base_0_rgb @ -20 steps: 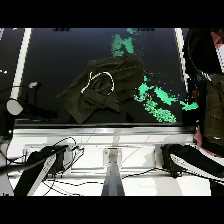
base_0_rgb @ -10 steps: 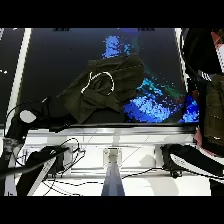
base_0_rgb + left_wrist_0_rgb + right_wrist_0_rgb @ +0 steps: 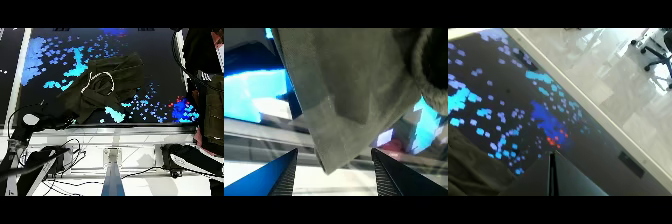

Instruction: Fold the clothes and pants, and hang the long-sleeved shirts on hangers.

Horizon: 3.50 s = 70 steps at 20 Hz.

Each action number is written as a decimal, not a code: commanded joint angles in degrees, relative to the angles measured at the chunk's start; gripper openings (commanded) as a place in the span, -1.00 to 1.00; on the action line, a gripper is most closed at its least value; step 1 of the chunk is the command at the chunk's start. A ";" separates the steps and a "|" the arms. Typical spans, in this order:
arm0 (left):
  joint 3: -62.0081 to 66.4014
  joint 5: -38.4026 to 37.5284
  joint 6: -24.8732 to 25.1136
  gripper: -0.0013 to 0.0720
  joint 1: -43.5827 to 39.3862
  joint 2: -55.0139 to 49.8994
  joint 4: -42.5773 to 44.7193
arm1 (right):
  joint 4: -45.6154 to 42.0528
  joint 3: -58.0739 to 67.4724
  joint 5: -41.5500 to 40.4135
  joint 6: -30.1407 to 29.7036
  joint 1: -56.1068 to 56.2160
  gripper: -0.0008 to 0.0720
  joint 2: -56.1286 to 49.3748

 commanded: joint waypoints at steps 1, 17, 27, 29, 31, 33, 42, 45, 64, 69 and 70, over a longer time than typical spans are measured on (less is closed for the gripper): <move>-0.81 2.56 0.09 0.39 -0.04 -3.76 -1.55 | 2.03 -0.02 -1.22 0.07 0.02 -0.92 -0.04; 3.63 6.86 35.23 -0.91 0.02 -17.03 -23.71 | 26.16 -18.32 18.29 -0.02 3.87 -0.91 -14.12; 20.65 -11.93 29.59 -0.91 2.93 -17.00 17.29 | 20.31 -23.47 -2.99 -0.22 27.71 -0.21 -30.91; 22.25 -14.56 29.62 -0.91 6.47 -16.98 17.14 | 16.98 -23.45 -10.49 -0.76 30.18 -0.05 -31.30; 22.62 -15.56 29.62 -0.91 8.98 -16.72 16.94 | 14.49 -23.45 -16.98 -3.32 32.02 -0.05 -31.65; 22.62 -16.11 29.62 -0.91 10.08 -16.50 16.98 | 13.35 -23.45 -20.92 -3.43 33.11 -0.03 -32.92; 22.62 -16.09 29.62 -0.91 10.01 -16.41 16.92 | 13.57 -19.58 -30.99 -5.79 37.86 0.16 -39.93; 22.62 -16.09 29.62 -0.91 10.01 -16.41 16.92 | 13.70 -18.58 -31.15 -6.84 37.86 0.12 -41.83; 22.62 -15.08 29.64 -0.91 10.01 -16.41 11.47 | 11.06 -6.62 -14.32 -4.07 31.36 -0.69 -43.36; 22.62 -13.09 29.62 -0.90 10.01 -16.41 11.56 | 12.11 -6.75 -9.49 -6.12 31.41 -0.06 -43.43; 22.62 -13.09 29.62 -0.90 10.01 -16.41 11.56 | 12.44 -6.95 -9.62 -8.31 31.80 -0.04 -43.50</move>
